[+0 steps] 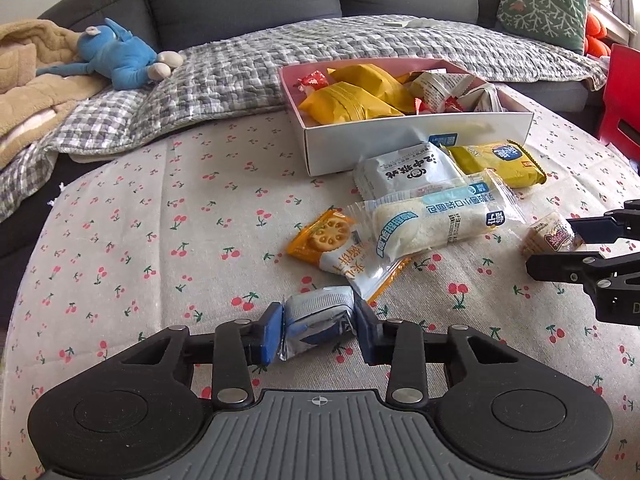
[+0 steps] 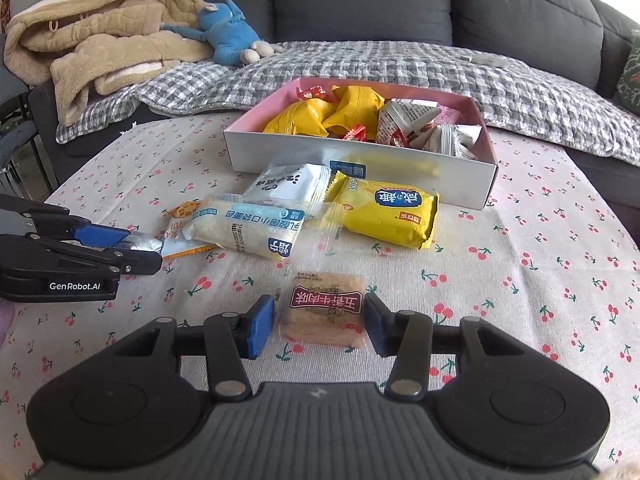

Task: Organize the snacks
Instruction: 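Carry the silver packet and cake into the pink box and open both tools, then withdraw both tools from the box back toward the remaining snacks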

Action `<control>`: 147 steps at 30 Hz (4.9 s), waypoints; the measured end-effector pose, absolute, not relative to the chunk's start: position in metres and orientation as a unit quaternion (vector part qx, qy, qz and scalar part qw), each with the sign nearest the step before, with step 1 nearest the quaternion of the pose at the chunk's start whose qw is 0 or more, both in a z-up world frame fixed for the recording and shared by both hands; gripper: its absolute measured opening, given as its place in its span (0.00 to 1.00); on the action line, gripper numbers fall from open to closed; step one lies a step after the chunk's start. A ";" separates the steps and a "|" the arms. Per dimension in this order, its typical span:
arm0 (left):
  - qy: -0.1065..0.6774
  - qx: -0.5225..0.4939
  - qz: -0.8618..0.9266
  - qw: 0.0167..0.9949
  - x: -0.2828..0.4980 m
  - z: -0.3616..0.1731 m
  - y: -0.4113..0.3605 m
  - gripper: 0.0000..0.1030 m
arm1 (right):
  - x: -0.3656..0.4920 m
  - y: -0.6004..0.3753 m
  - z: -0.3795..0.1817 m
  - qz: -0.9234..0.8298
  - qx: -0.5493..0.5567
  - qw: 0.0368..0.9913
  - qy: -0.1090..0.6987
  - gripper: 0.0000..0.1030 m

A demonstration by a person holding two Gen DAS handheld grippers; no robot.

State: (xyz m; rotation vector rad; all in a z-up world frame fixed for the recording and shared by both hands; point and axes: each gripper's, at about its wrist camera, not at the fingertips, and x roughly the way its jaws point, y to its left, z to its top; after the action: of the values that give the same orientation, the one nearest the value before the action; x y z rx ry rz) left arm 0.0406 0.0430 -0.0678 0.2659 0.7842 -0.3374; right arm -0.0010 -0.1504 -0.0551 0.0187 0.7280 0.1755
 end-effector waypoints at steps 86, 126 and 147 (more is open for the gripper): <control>0.334 0.072 -0.195 0.919 0.159 -0.023 -0.064 0.67 | 0.123 -0.239 -0.004 0.082 0.233 0.912 0.327 0.57; 0.362 0.045 -0.155 0.918 0.048 -0.023 0.010 0.97 | 0.028 -0.185 0.008 0.110 0.064 0.937 0.327 0.89; 0.370 0.085 -0.109 0.919 0.049 -0.062 0.034 0.97 | 0.013 -0.178 -0.027 0.098 -0.008 0.927 0.362 0.93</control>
State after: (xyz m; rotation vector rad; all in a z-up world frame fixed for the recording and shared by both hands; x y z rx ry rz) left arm 0.0492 0.0339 -0.0622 0.1738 0.7600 -0.2248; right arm 0.0132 -0.1780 -0.0273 -0.0160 0.7431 0.2017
